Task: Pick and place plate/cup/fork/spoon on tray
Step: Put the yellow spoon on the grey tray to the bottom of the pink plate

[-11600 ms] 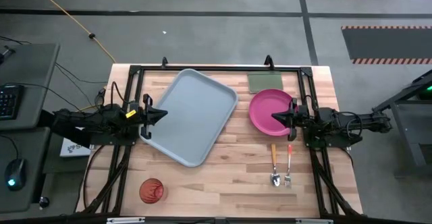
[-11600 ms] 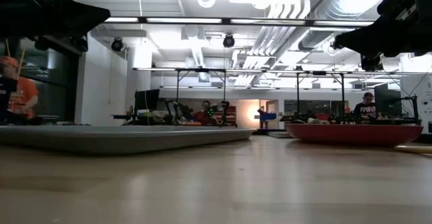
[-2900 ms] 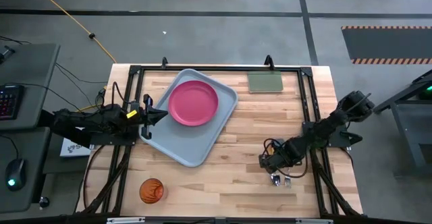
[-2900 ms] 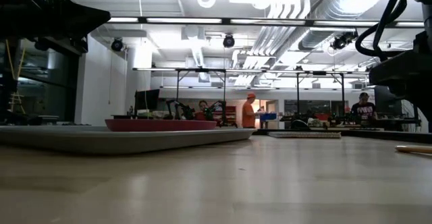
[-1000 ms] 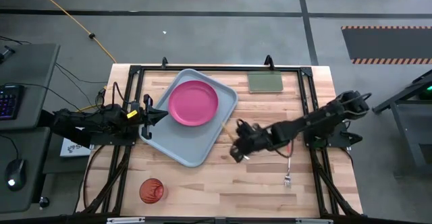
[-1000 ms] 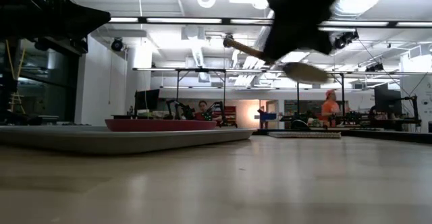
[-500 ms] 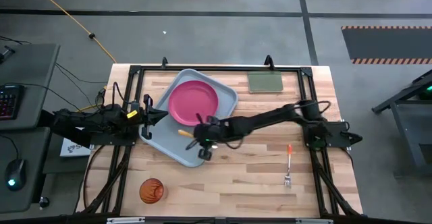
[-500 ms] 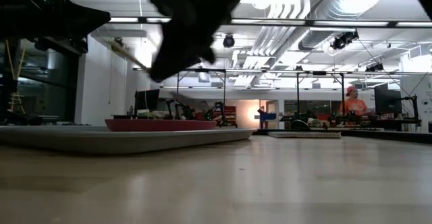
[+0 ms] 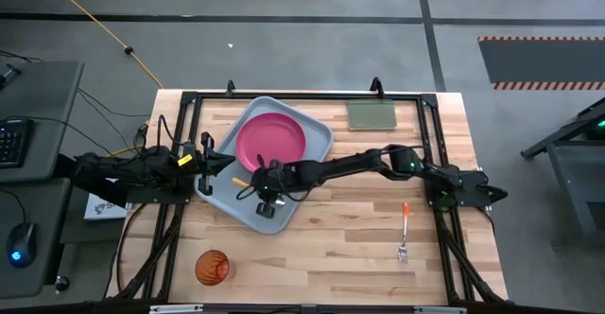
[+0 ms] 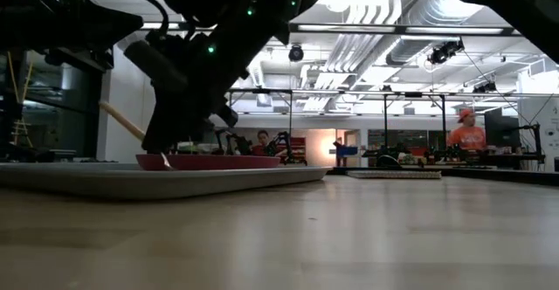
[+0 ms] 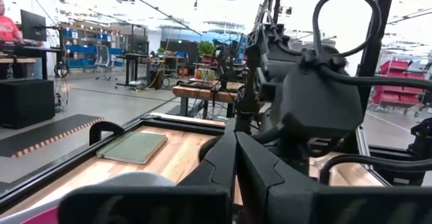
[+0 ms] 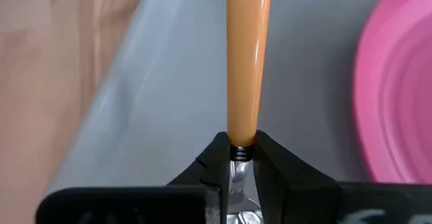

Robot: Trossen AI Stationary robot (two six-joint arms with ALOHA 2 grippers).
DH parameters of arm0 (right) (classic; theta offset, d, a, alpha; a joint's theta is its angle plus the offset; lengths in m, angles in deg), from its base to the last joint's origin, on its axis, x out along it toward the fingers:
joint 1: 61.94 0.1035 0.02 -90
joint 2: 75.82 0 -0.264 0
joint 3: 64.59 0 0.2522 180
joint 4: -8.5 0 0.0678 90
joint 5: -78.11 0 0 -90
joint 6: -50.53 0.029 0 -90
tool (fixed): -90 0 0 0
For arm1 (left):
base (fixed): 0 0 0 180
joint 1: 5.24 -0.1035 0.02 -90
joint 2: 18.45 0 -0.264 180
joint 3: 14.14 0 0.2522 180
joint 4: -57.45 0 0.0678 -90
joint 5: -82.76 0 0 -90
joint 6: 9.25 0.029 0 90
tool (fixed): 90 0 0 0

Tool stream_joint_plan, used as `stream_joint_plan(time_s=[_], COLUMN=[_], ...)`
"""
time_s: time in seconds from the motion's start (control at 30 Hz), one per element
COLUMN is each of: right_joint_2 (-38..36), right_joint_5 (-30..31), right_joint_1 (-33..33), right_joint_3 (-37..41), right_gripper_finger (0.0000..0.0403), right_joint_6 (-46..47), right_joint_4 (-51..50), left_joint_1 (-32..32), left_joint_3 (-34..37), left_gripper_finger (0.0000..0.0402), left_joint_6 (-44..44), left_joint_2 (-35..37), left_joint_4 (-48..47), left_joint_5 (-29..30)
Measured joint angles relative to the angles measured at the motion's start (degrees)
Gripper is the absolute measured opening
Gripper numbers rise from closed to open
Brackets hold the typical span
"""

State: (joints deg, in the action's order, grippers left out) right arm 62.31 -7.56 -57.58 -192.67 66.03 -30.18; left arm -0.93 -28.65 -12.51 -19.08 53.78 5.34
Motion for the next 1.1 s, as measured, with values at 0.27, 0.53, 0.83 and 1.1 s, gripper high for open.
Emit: stream_joint_plan(time_s=[0.27, 0.53, 0.83, 1.1], right_joint_2=[0.0, 0.0, 0.0, 0.0], right_joint_5=[1.5, 1.2, 1.3, 1.3], right_joint_1=[-1.1, -1.4, -1.4, -1.4], right_joint_3=[1.2, 1.2, 1.2, 1.2], right_gripper_finger=[0.0042, 0.0043, 0.0044, 0.0083], right_joint_6=[3.6, 2.4, 2.1, 2.0], right_joint_4=[1.1, 1.1, 1.7, 2.5], left_joint_1=[0.0, 0.0, 0.0, 0.0], left_joint_3=[0.0, 0.0, 0.0, 0.0], left_gripper_finger=[0.0003, 0.0003, 0.0003, 0.0003], left_joint_6=[0.0, 0.0, 0.0, 0.0], left_joint_2=[0.0, 0.0, 0.0, 0.0], left_joint_4=[0.0, 0.0, 0.0, 0.0], left_joint_5=[0.0, 0.0, 0.0, 0.0])
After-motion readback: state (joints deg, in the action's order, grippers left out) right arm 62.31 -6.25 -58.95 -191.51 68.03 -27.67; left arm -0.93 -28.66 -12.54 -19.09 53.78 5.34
